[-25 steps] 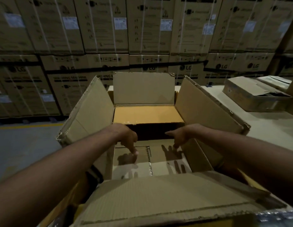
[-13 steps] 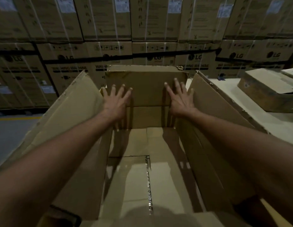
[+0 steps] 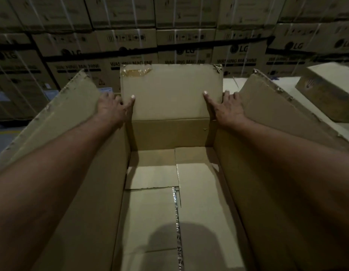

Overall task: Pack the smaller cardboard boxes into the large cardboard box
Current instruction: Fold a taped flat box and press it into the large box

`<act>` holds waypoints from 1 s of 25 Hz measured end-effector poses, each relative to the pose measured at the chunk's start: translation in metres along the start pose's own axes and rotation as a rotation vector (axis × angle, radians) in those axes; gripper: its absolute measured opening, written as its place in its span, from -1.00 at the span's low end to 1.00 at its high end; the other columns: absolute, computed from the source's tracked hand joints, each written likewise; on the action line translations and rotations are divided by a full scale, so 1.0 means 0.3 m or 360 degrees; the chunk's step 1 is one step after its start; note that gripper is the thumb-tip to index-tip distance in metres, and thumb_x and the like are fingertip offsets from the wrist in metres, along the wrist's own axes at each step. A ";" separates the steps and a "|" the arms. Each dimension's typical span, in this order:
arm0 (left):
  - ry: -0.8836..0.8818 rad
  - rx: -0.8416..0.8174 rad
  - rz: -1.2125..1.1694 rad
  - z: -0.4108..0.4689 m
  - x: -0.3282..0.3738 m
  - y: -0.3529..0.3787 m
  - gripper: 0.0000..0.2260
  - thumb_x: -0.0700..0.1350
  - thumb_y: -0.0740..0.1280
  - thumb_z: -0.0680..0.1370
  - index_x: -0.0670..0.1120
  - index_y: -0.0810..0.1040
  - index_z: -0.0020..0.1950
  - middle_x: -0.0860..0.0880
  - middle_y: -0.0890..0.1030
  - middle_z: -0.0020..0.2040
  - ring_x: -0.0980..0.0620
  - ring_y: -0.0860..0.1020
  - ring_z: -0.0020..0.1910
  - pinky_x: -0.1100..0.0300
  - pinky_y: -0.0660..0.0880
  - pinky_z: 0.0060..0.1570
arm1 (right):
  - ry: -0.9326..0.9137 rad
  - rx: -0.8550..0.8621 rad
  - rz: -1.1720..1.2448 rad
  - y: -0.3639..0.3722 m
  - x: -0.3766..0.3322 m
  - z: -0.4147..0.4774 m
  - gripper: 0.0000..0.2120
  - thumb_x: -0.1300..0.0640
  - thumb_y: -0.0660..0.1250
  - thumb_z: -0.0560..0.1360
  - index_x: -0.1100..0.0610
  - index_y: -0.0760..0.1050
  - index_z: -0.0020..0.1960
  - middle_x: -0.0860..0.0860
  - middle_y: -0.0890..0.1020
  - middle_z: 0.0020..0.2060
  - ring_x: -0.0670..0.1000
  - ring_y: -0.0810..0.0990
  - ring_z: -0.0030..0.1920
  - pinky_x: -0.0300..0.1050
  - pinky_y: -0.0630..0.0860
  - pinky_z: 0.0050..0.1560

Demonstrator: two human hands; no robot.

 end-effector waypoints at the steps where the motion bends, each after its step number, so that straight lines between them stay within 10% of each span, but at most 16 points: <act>1: 0.0013 -0.0008 0.0053 -0.012 0.007 0.004 -0.06 0.31 0.27 0.56 0.02 -0.31 0.65 -0.08 0.36 0.53 -0.20 0.26 0.51 -0.10 0.24 0.44 | 0.0000 -0.0024 -0.0035 0.002 -0.007 -0.006 -0.22 -0.07 0.12 0.70 -0.16 -0.42 0.62 0.40 0.14 0.56 0.30 0.18 0.56 0.14 0.07 0.51; 11: 0.0124 -0.0059 -0.0034 -0.186 0.026 0.015 -0.28 0.18 0.17 0.63 0.05 -0.12 0.68 -0.13 -0.02 0.67 -0.20 -0.06 0.64 -0.23 -0.06 0.57 | -0.0068 -0.0180 -0.0178 0.016 -0.066 -0.284 -0.09 -0.30 0.21 0.57 0.03 -0.20 0.68 0.34 -0.19 0.62 0.35 -0.25 0.62 0.34 -0.27 0.57; 19: 0.0352 -0.0370 -0.0548 -0.468 0.066 -0.238 -0.26 0.31 0.29 0.57 0.09 0.12 0.65 -0.02 0.22 0.63 -0.11 0.23 0.58 -0.14 0.24 0.50 | -0.0611 -0.0378 0.0226 -0.313 -0.103 -0.614 -0.40 -0.21 0.34 0.57 -0.03 0.36 0.54 0.07 0.48 0.45 0.15 0.45 0.41 0.18 0.44 0.37; 25: 0.0424 0.0136 -0.0863 -0.777 0.069 -0.443 -0.44 0.30 0.29 0.58 0.07 0.40 0.50 0.00 0.56 0.36 -0.04 0.53 0.29 0.08 0.50 0.00 | -0.0429 -0.0100 0.0546 -0.501 0.032 -0.968 -0.51 -0.12 0.32 0.62 -0.01 0.41 0.50 -0.01 0.59 0.33 0.04 0.56 0.29 0.09 0.46 0.34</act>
Point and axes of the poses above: each hand's wrist, its own z-axis towards the middle knuckle, its own y-axis out of the palm, x = y × z, the point moved 4 cm from there along z, towards the middle knuckle
